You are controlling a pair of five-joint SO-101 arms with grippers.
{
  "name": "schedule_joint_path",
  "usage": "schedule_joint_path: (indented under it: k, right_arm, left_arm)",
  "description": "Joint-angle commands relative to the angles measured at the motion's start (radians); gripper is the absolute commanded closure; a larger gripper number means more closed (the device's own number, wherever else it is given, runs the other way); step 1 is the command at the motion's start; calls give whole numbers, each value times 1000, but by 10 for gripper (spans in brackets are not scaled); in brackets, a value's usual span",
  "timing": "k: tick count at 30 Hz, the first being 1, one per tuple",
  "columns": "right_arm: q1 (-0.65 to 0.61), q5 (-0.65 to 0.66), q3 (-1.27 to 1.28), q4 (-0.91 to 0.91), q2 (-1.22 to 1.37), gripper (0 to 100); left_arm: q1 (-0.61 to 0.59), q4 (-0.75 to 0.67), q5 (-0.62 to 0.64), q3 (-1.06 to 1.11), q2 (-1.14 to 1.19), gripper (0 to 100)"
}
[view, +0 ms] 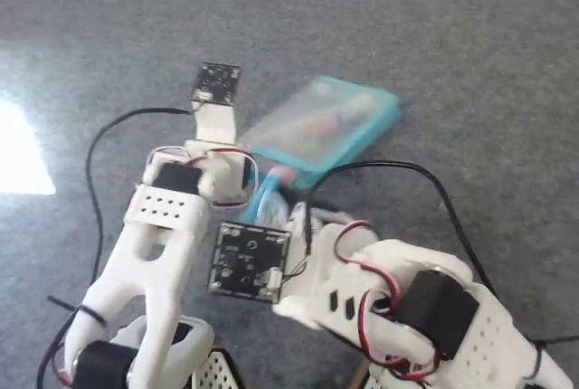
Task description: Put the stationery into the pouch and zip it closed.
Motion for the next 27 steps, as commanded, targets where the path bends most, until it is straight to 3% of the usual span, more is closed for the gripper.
schedule_joint_path:
  k: [1, 11, 17, 27]
  right_arm:
    - [91, 64, 135, -67, -67, 614]
    - [202, 184, 505, -292, -206, 615]
    - [271, 189, 546, -467, -142, 613]
    - [269, 216, 539, -654, 108, 615]
  left_arm:
    - [-51, 54, -31, -74, 2, 991]
    - [-137, 124, -98, -151, 8, 991]
    - [-133, 203, -121, -191, 8, 991]
    - [-130, 239, -150, -194, 9, 991]
